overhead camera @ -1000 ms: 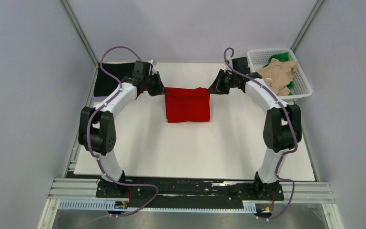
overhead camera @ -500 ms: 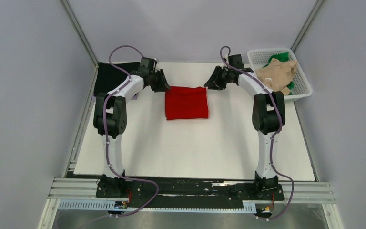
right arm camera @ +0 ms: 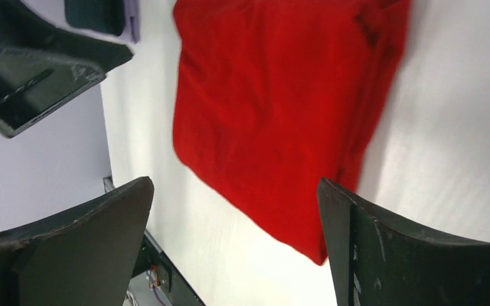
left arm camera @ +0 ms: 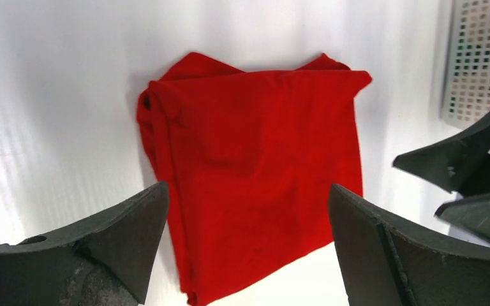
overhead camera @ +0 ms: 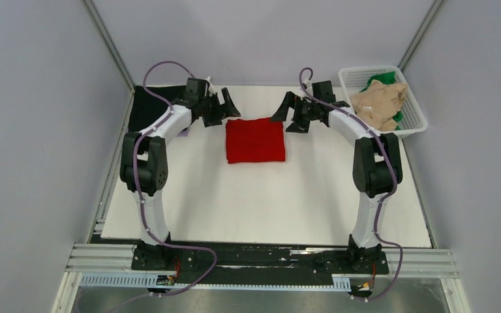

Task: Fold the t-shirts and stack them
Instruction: Smooth out wrinkles on the folded tshirt

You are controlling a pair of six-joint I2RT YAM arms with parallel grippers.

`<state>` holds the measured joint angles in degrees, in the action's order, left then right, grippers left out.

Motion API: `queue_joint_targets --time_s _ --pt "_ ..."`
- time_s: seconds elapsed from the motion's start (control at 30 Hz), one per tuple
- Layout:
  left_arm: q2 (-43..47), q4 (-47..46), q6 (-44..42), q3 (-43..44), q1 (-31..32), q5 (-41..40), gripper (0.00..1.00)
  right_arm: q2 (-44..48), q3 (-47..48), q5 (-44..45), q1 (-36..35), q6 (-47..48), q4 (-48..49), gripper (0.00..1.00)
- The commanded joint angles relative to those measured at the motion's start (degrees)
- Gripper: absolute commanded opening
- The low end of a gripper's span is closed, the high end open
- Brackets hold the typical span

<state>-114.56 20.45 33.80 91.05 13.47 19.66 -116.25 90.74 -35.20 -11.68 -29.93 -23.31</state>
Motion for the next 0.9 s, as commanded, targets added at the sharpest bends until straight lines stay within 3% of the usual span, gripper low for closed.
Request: queue_joint_targets --time_s 0.0,0.2,0.5,0.67,0.87 --pt "0.2 -6.9 2.8 0.3 1.1 5.8 1.0 2.3 -0.9 -5.0 -2.7 -3.0 9.2 1.0" --pt "-9.1 -7.8 4.8 7.2 1.3 6.9 1.0 -8.6 8.4 -3.9 -2.6 -6.8 13.6 1.0" --pt "-21.1 0.2 3.4 16.4 1.1 1.3 1.0 -23.6 19.0 -1.9 -0.5 -10.8 13.6 1.0" --pt "-20.0 4.1 1.5 16.1 0.9 -2.2 1.0 -23.3 19.1 -3.6 0.1 -10.0 11.9 1.0" --pt "-7.9 5.7 -0.6 13.7 1.2 -6.5 1.0 -12.9 17.5 -1.8 -0.1 -6.7 10.2 1.0"
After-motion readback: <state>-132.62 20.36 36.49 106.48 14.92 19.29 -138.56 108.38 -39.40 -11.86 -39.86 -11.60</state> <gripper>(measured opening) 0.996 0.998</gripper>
